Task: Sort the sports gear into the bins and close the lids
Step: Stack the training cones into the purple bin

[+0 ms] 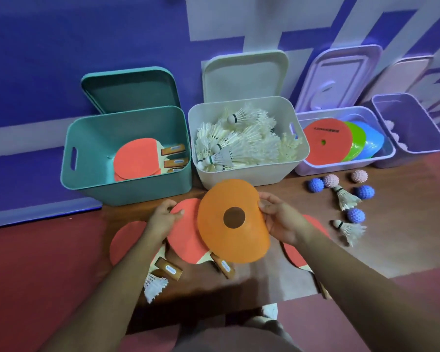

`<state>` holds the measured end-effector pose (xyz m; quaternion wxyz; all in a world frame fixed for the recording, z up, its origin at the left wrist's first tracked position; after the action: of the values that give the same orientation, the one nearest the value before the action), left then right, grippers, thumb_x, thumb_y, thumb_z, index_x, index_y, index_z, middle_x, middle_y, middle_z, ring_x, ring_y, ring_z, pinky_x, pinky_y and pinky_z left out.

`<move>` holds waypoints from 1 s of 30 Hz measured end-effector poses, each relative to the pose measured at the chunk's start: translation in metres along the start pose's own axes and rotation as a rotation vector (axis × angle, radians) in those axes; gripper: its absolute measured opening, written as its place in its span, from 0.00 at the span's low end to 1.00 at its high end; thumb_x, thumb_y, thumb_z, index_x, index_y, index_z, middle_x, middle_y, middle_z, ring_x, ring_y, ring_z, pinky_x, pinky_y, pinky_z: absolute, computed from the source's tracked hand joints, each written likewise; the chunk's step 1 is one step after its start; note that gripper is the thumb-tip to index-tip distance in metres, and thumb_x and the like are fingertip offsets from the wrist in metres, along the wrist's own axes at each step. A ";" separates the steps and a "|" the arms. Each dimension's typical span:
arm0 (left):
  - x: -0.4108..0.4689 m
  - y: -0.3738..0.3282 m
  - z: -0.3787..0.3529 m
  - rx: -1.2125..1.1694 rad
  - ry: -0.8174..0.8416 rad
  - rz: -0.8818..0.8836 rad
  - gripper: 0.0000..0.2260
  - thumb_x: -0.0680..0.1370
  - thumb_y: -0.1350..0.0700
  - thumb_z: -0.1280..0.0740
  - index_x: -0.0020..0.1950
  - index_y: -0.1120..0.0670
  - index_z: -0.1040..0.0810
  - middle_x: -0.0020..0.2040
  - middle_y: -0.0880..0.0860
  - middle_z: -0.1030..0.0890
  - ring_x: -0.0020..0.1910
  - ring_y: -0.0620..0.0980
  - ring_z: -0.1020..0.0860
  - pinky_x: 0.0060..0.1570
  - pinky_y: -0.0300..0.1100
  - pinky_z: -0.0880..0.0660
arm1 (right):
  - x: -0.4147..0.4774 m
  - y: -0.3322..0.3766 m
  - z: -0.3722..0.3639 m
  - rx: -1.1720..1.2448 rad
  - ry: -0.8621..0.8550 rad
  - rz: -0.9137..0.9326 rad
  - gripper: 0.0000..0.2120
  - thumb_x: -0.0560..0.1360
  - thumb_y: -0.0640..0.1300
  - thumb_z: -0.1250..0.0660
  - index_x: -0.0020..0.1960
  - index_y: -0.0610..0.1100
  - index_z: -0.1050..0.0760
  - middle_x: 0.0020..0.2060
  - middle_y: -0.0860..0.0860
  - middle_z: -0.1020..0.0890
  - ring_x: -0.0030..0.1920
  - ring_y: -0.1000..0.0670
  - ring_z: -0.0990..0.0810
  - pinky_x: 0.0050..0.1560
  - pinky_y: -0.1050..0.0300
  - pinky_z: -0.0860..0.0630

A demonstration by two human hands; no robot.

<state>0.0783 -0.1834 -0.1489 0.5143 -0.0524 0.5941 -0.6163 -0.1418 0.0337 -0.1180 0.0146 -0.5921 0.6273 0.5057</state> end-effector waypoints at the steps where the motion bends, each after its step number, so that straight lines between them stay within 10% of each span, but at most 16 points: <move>1: -0.006 -0.007 0.008 -0.041 -0.027 -0.004 0.07 0.76 0.62 0.31 0.43 0.50 0.24 0.42 0.53 0.22 0.40 0.52 0.25 0.42 0.45 0.30 | 0.000 0.009 -0.010 0.009 0.053 0.009 0.15 0.78 0.30 0.42 0.61 0.39 0.26 0.48 0.42 0.17 0.43 0.45 0.16 0.44 0.52 0.17; 19: 0.009 -0.108 0.146 -0.711 -0.507 -0.065 0.14 0.83 0.61 0.42 0.67 0.64 0.29 0.59 0.60 0.23 0.57 0.55 0.23 0.62 0.53 0.27 | 0.045 0.123 -0.126 0.282 0.126 0.185 0.19 0.80 0.32 0.44 0.70 0.38 0.31 0.54 0.43 0.19 0.46 0.46 0.17 0.48 0.49 0.18; 25: 0.084 -0.098 0.144 -0.714 -0.478 0.097 0.06 0.84 0.62 0.44 0.51 0.57 0.28 0.62 0.62 0.26 0.55 0.55 0.25 0.61 0.56 0.27 | 0.069 0.116 -0.132 0.265 0.031 0.205 0.17 0.81 0.33 0.45 0.68 0.39 0.28 0.48 0.45 0.16 0.42 0.48 0.16 0.43 0.53 0.18; 30: 0.121 -0.082 0.138 -0.310 -0.462 0.180 0.14 0.81 0.62 0.38 0.66 0.64 0.29 0.62 0.62 0.24 0.55 0.56 0.24 0.61 0.54 0.27 | 0.079 0.103 -0.131 0.235 -0.022 0.217 0.15 0.81 0.33 0.45 0.62 0.42 0.24 0.48 0.45 0.15 0.42 0.49 0.16 0.45 0.52 0.18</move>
<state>0.0685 -0.3806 -0.1110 0.6745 -0.2164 0.5507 -0.4416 -0.1675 -0.1310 -0.0388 0.0360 -0.5096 0.7422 0.4338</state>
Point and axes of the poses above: each hand's wrist, its own x-axis towards the middle knuckle, its own z-axis out of the back of the hand, y = z × x, the point moved 2 cm from there along x, towards the middle knuckle
